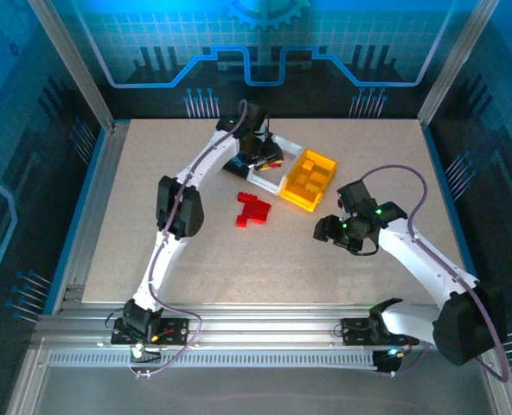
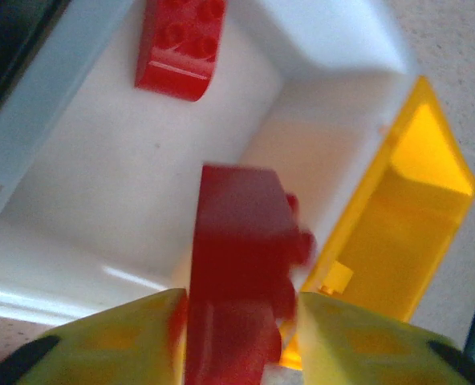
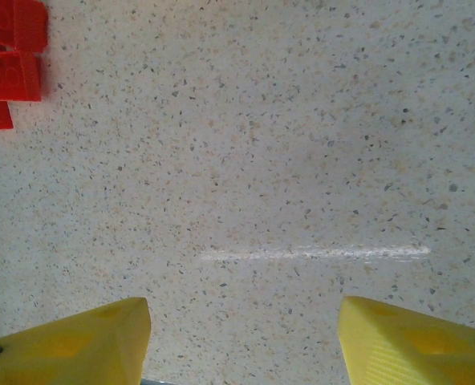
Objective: Sort the legos into containers by color
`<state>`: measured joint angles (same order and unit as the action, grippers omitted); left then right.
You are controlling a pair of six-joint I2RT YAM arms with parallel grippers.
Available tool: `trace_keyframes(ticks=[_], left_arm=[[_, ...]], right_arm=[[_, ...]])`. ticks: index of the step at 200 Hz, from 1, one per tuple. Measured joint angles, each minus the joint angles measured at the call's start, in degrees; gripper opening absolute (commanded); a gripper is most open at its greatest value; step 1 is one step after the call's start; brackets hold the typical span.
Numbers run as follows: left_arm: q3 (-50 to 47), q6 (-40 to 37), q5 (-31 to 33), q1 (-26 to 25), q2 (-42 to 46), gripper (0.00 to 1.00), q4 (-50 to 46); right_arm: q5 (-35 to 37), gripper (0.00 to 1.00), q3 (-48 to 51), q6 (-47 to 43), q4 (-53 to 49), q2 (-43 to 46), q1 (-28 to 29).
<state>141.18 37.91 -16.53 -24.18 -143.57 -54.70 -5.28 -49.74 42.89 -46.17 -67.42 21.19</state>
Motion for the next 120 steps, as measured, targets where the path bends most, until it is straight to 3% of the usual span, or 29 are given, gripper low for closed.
trace_keyframes(ticks=[21, 48, 120], left_arm=[[-0.02, 0.72, -0.66, 0.15, -0.61, 0.64, -0.63], [-5.66, -0.57, -0.55, 0.13, 2.71, 0.65, 0.15], [-47.8, -5.35, 8.68, -0.98, 31.91, 0.62, 2.01]], right_arm=[[0.09, 0.65, 0.02, -0.46, -0.35, 0.46, -0.07], [-0.09, 0.65, 0.26, -0.94, -0.26, 0.35, -0.26], [-3.39, 0.65, 0.26, -2.93, 1.31, -4.96, -0.28]])
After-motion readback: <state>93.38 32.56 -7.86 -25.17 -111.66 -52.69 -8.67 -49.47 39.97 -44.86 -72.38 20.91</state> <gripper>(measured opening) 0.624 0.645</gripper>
